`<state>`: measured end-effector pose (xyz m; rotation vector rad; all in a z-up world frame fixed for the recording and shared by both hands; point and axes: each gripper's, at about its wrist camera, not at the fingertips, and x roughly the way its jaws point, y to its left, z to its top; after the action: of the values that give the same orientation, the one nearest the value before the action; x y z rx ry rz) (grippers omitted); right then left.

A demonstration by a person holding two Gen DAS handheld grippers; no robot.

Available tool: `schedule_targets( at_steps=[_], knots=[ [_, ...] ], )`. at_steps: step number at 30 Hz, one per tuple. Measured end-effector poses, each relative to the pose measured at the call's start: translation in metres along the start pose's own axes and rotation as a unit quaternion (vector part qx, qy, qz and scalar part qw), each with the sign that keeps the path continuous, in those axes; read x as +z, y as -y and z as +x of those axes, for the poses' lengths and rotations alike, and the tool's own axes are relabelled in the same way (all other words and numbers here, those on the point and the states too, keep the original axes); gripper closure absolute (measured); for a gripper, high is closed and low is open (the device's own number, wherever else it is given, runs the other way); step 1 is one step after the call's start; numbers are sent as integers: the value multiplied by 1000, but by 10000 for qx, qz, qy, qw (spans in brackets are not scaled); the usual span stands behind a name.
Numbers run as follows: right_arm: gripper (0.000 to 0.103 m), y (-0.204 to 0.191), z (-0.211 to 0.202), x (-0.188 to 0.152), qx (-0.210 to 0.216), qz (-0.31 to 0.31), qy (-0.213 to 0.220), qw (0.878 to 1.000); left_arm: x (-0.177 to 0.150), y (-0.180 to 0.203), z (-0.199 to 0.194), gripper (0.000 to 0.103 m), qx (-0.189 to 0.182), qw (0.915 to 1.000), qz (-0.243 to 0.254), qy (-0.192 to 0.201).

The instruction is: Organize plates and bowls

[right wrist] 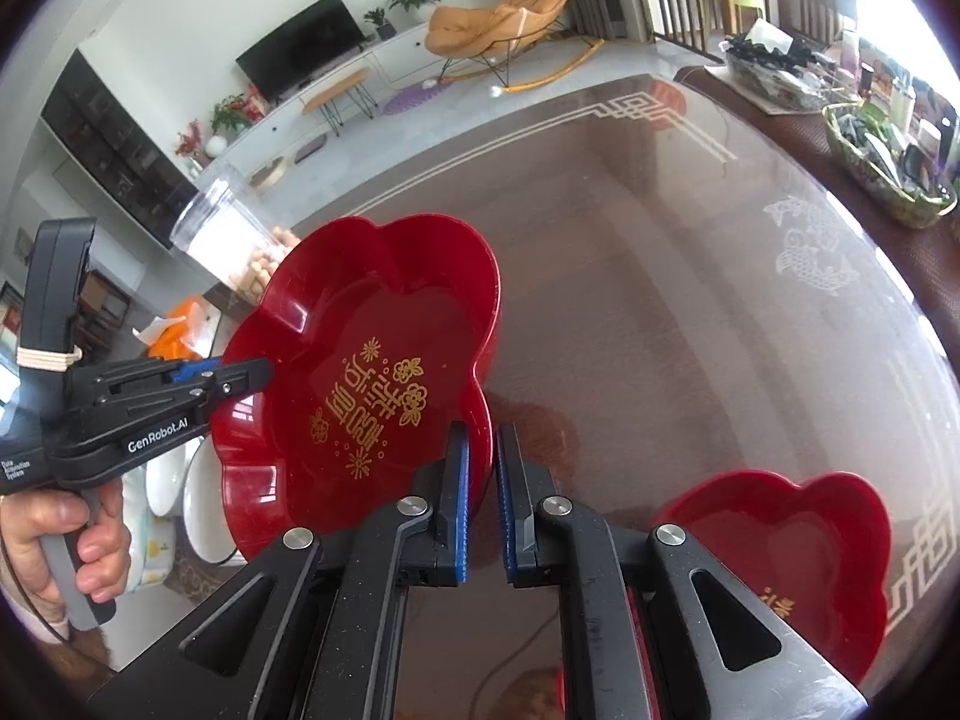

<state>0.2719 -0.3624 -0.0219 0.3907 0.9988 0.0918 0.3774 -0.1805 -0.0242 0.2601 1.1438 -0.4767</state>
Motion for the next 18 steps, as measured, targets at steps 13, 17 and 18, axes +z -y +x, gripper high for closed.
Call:
schedule_targets(
  at_steps=[13, 17, 18],
  knots=[
    [93, 52, -112, -28, -675, 6, 377, 9970, -12, 132, -52, 88, -673, 9957, 571, 291],
    [93, 73, -122, -42, -770, 118, 388, 9962, -24, 158, -42, 88, -708, 9949, 688, 180],
    [93, 79, -122, -45, -790, 165, 376, 9960, -28, 164, -37, 88, -685, 9949, 725, 153]
  ],
)
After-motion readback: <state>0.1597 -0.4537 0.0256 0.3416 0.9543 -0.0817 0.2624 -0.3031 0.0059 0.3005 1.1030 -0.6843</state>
